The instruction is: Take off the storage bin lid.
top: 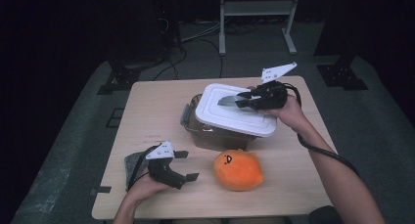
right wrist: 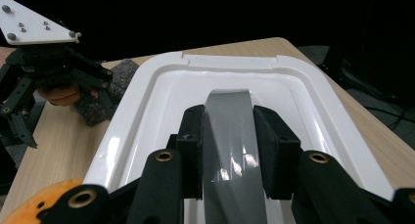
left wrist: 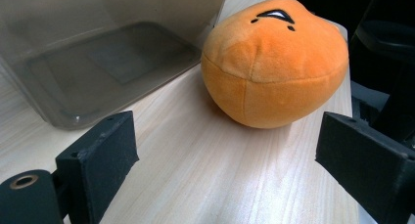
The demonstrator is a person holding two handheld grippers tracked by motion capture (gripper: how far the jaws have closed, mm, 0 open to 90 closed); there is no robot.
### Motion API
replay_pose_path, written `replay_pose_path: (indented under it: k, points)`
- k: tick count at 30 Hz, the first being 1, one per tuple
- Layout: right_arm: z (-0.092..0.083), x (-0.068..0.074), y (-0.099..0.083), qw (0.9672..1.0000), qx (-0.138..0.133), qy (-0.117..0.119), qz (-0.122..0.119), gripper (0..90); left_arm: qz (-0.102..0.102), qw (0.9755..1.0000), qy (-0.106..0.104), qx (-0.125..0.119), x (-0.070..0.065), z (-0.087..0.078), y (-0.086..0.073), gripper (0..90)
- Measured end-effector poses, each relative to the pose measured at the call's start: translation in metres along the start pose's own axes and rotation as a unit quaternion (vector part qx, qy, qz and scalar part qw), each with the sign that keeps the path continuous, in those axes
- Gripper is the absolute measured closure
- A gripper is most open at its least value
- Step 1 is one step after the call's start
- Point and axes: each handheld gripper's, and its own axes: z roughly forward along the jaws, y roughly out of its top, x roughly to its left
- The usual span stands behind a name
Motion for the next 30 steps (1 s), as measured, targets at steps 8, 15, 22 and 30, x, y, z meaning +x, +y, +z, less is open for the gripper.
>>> replay_pose_path:
  k: [8,15,22,30]
  points:
    - [-0.043,0.004,-0.015,0.9995,-0.011,-0.029,0.008,65.6,0.003,1.0,-0.001,0.003,0.0,0.002,0.0,7.5]
    - [-0.078,0.008,-0.03,0.9982,-0.013,-0.056,0.016,65.6,0.003,1.0,0.0,0.004,0.0,0.002,0.0,7.5]
    - [-0.112,0.015,-0.047,0.996,-0.014,-0.084,0.028,65.6,0.003,1.0,0.0,0.003,-0.001,0.002,0.0,7.5]
    - [-0.144,0.02,-0.068,0.993,-0.01,-0.11,0.042,65.6,0.0,1.0,0.002,0.003,0.0,0.002,0.0,7.5]
